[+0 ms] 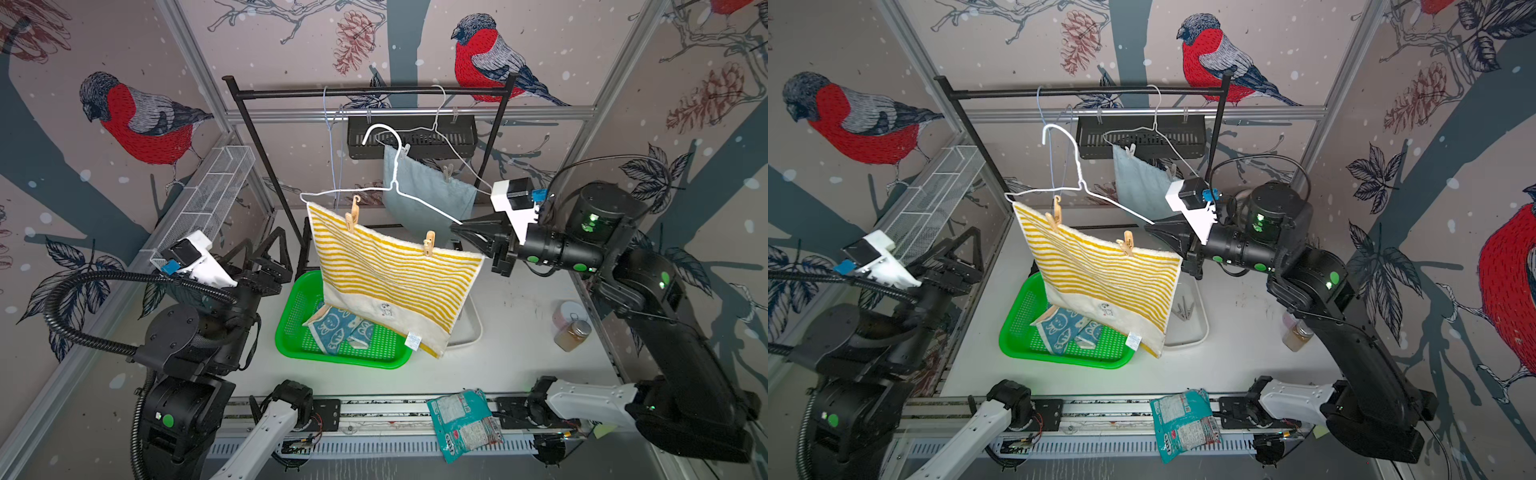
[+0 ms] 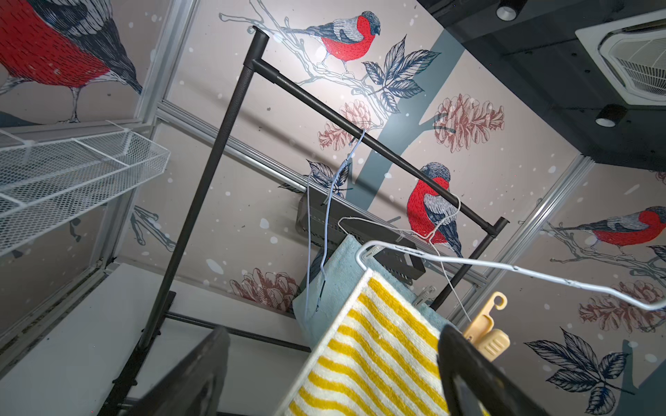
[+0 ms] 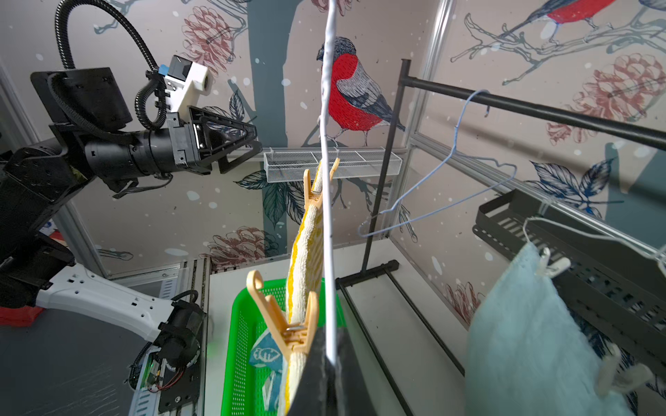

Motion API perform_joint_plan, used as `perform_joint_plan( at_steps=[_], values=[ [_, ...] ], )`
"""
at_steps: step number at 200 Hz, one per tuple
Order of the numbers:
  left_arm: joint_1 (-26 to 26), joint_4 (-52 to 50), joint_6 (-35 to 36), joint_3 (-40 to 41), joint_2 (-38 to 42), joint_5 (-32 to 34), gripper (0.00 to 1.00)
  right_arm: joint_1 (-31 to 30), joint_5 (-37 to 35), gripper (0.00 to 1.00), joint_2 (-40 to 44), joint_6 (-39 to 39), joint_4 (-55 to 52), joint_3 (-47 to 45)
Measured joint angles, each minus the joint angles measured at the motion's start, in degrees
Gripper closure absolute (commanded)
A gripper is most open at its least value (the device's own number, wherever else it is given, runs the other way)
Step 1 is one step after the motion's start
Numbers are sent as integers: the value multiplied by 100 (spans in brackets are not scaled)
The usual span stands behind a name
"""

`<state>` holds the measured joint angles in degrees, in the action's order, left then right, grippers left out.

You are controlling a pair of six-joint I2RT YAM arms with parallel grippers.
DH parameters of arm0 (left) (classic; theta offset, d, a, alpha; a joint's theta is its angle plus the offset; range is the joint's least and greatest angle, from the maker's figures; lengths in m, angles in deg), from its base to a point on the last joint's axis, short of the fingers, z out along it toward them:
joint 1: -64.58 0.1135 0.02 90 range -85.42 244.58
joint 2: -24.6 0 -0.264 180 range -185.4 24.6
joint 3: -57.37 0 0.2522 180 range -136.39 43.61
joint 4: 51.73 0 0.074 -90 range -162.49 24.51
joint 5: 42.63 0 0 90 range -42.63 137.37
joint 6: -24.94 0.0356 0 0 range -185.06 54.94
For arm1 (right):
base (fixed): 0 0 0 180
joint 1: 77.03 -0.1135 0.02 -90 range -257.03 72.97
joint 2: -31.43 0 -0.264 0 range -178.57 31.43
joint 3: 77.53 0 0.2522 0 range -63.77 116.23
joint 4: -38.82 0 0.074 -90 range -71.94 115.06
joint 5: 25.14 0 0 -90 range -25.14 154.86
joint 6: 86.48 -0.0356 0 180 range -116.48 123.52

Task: Remove the clothespins securing towels to the hanger
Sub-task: Pick up the hanger from the clothesline.

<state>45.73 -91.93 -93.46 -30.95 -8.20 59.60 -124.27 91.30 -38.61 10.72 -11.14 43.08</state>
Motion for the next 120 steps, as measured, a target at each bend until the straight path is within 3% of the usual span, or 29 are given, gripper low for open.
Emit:
perform_joint_plan(
  at_steps=[72,120],
  values=[
    [0,-90,297,-20,101,295,10,-573,-179,100,-909,177,304,385],
    [0,-101,437,-68,94,295,10,-623,-188,100,-1029,127,780,-20]
  ],
)
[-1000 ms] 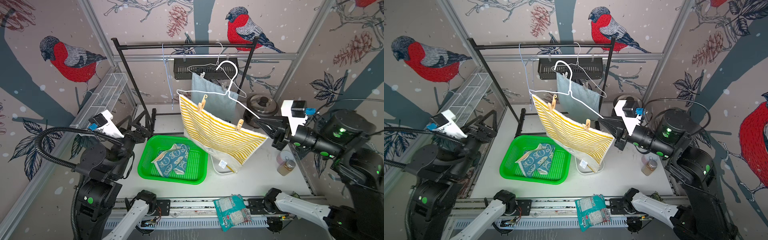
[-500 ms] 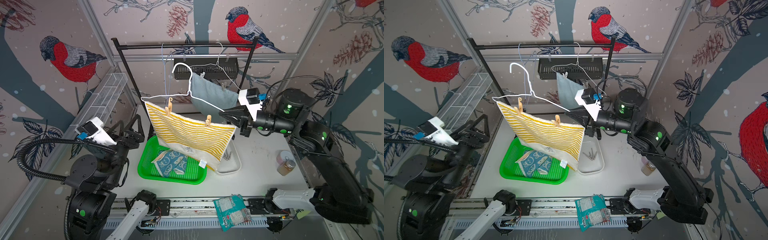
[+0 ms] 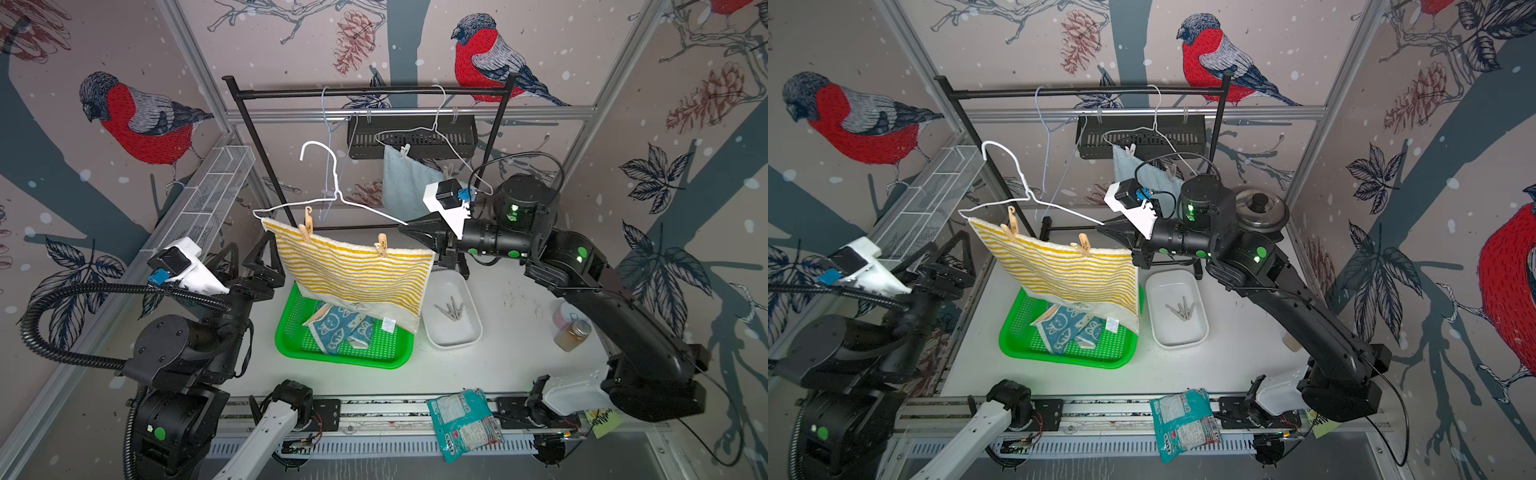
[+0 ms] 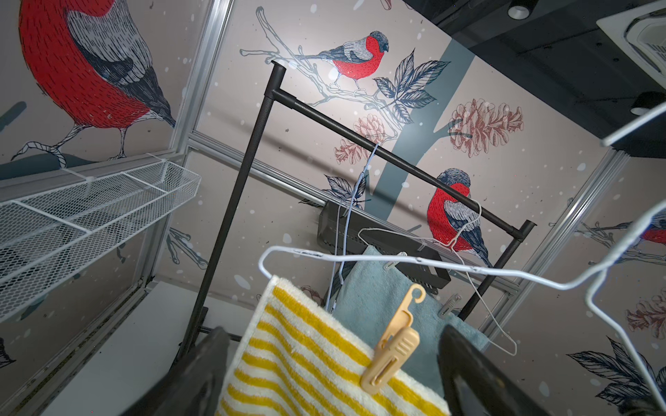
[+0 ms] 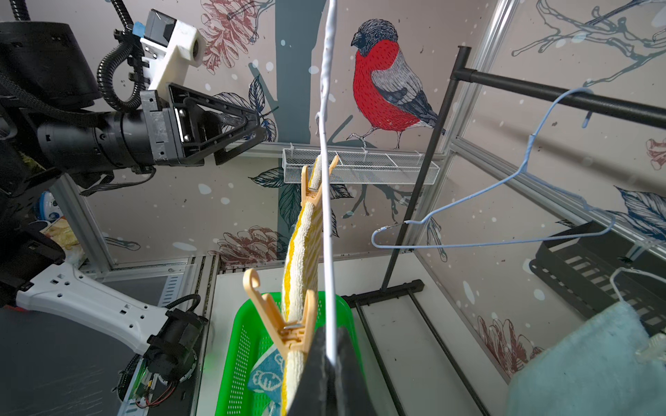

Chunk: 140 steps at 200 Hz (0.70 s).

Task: Remove the clothespins securing towels to the hanger
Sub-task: Pick up the hanger from the clothesline.

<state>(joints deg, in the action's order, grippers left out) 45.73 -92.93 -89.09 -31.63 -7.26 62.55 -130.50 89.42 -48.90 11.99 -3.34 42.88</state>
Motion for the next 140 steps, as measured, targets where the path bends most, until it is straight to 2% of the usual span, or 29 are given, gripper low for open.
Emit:
perform_joint_plan(
  at_steps=[41,74,106,140],
  values=[
    [0,-4,-4,0,4,-61,10,-59,-24,100,-131,-144,433,-518],
    [0,2,-208,-199,-68,-470,8,-94,-114,100,-125,-271,1058,-1255],
    [0,299,-756,-129,-214,-1121,7,-107,-247,100,96,-380,1707,-2240],
    [0,597,-1432,295,-407,-1735,6,-68,-358,100,293,-442,2295,-2798]
  ],
)
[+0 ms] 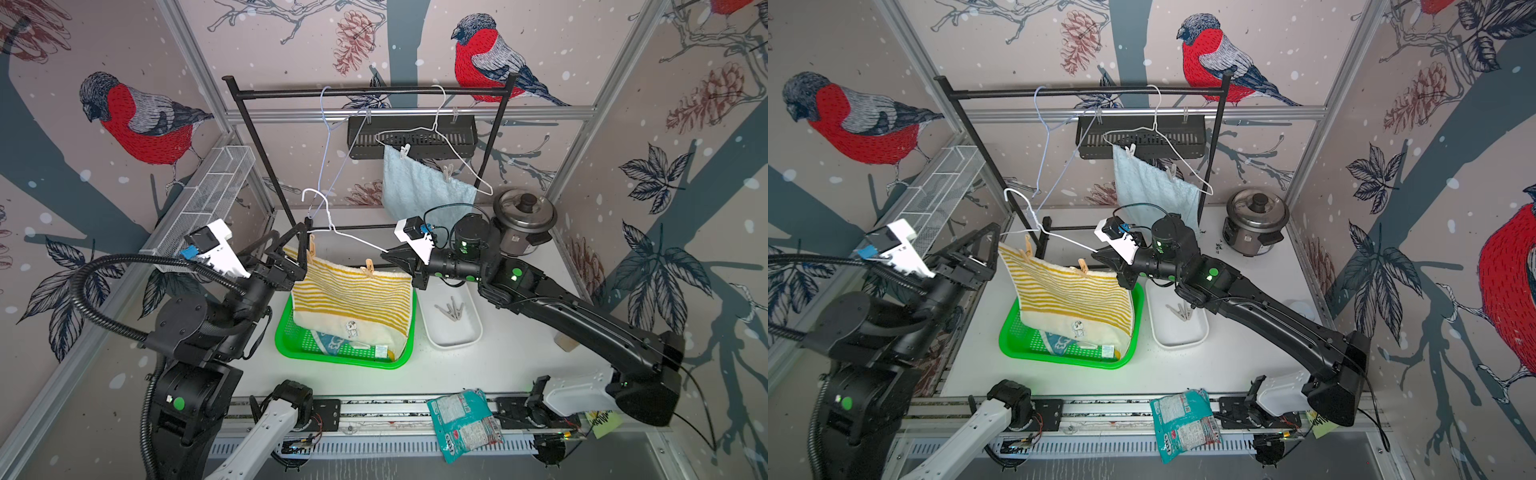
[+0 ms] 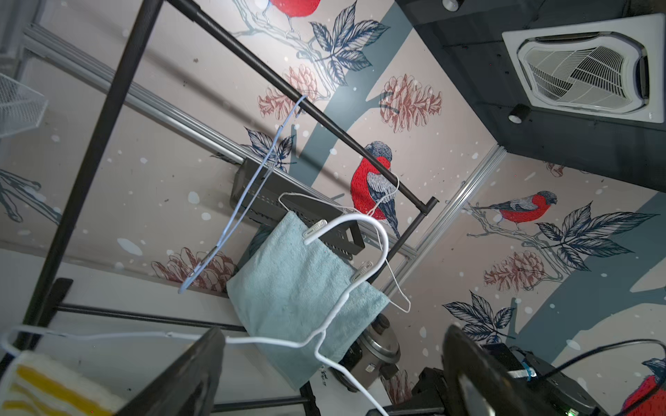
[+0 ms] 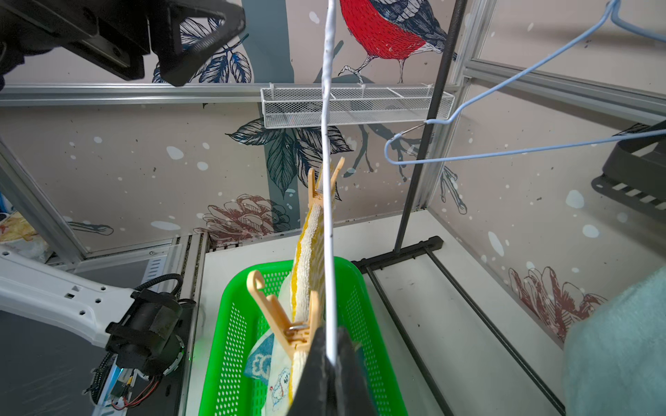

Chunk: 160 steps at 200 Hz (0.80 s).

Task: Remove the clothespins securing towels to the hanger
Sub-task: Pick up the hanger from the clothesline.

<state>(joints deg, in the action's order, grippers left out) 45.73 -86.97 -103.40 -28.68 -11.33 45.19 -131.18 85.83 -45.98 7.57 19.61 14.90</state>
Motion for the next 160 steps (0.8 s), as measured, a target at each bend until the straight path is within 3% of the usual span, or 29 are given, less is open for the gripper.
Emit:
perform_joint_plan(
  at_steps=[36,56,91,160],
  values=[
    [0,13,-197,20,-26,-151,8,201,4,100,142,-136,376,-363],
    [0,-280,330,-448,-210,-55,11,378,111,100,192,-153,442,-459],
    [0,-1069,2092,-1016,-636,212,17,560,415,100,197,-125,439,-455],
    [0,-1676,5727,-20,-162,72,23,748,896,100,197,72,337,-435]
  ],
)
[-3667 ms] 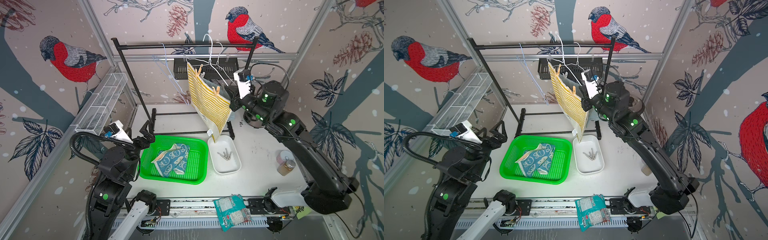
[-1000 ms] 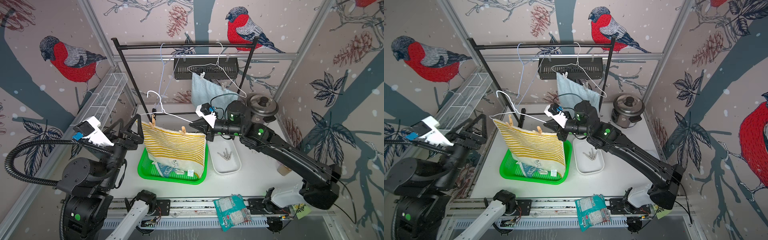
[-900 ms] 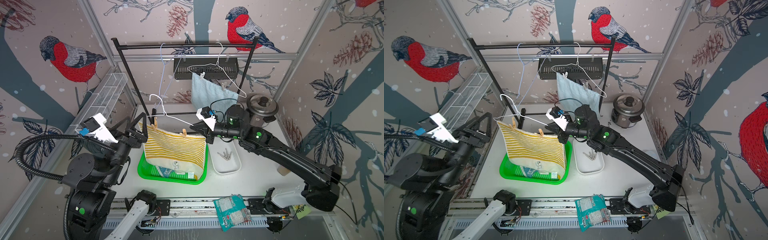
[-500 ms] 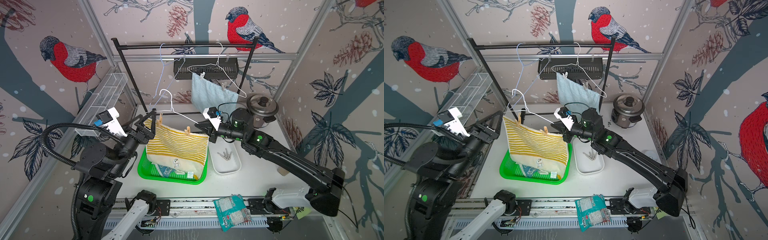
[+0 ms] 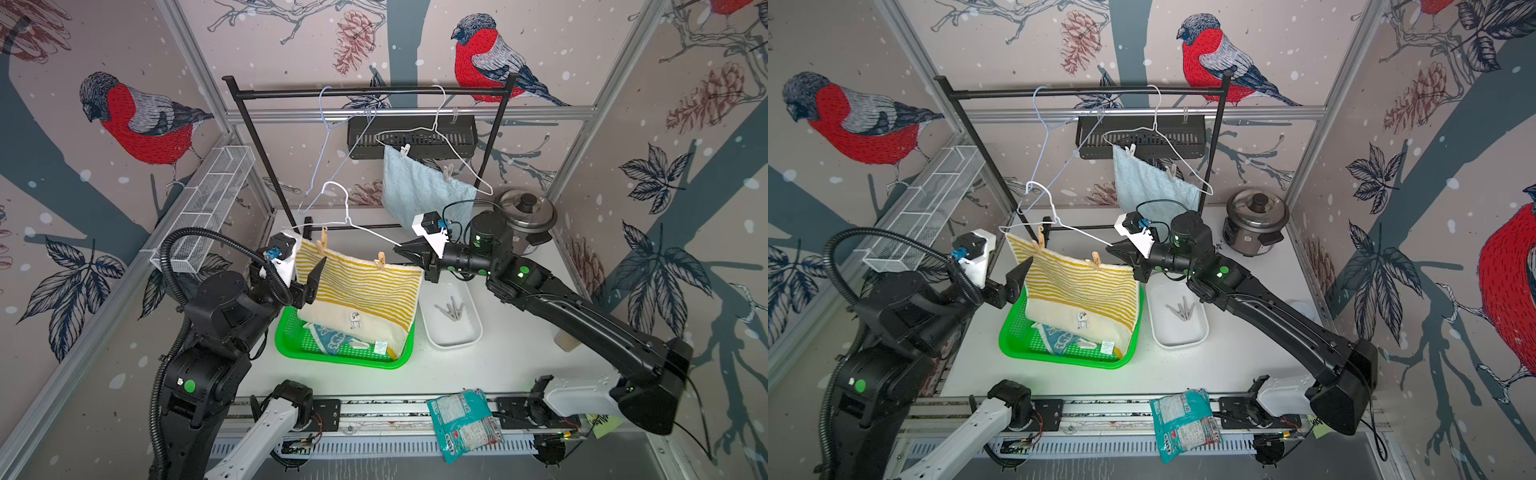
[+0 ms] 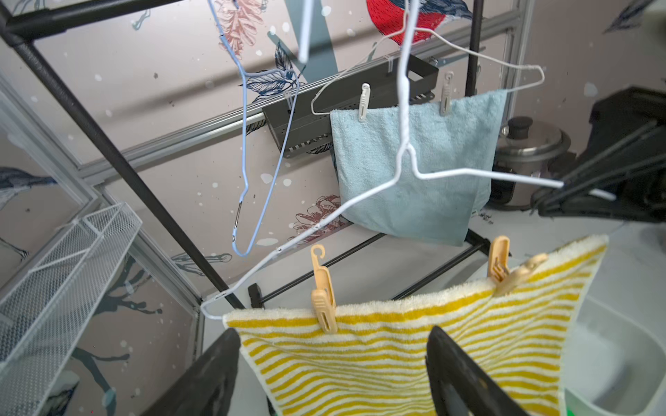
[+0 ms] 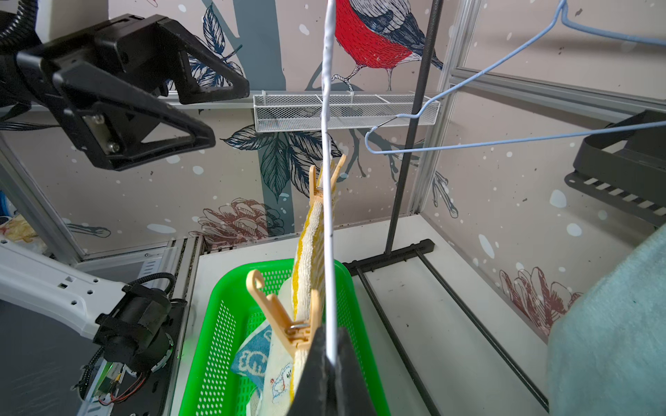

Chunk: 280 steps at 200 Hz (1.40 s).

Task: Remove the clothespins securing towels to the hanger
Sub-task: Pick up the hanger from the clothesline.

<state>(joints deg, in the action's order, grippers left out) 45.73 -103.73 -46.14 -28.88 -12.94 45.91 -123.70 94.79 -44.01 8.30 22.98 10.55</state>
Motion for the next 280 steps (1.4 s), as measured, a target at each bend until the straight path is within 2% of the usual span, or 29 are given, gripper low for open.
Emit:
perform_joint_plan(
  at_steps=[47,96,110,125,138,203,254,258,280],
  values=[
    [0,378,1432,295,114,-7,24,61,326,100,-155,297,-350,186],
    [0,754,2376,579,-76,-4,25,96,612,100,-186,535,-538,221],
    [0,868,2590,614,-160,-20,34,98,684,100,-188,575,-553,223],
    [0,931,2800,616,-293,-66,59,105,745,100,-188,592,-555,223],
    [0,990,2979,632,-420,-105,69,111,780,100,-188,595,-555,223],
    [37,1250,3598,647,-955,-273,70,140,1012,100,-310,595,-553,251],
    [127,1390,3781,763,-940,-319,97,157,1075,99,-511,590,-551,387],
    [140,1390,3849,772,-929,-321,100,160,1071,98,-520,590,-549,389],
    [179,1386,3936,846,-861,-343,100,184,1075,85,-566,590,-553,439]
  ],
)
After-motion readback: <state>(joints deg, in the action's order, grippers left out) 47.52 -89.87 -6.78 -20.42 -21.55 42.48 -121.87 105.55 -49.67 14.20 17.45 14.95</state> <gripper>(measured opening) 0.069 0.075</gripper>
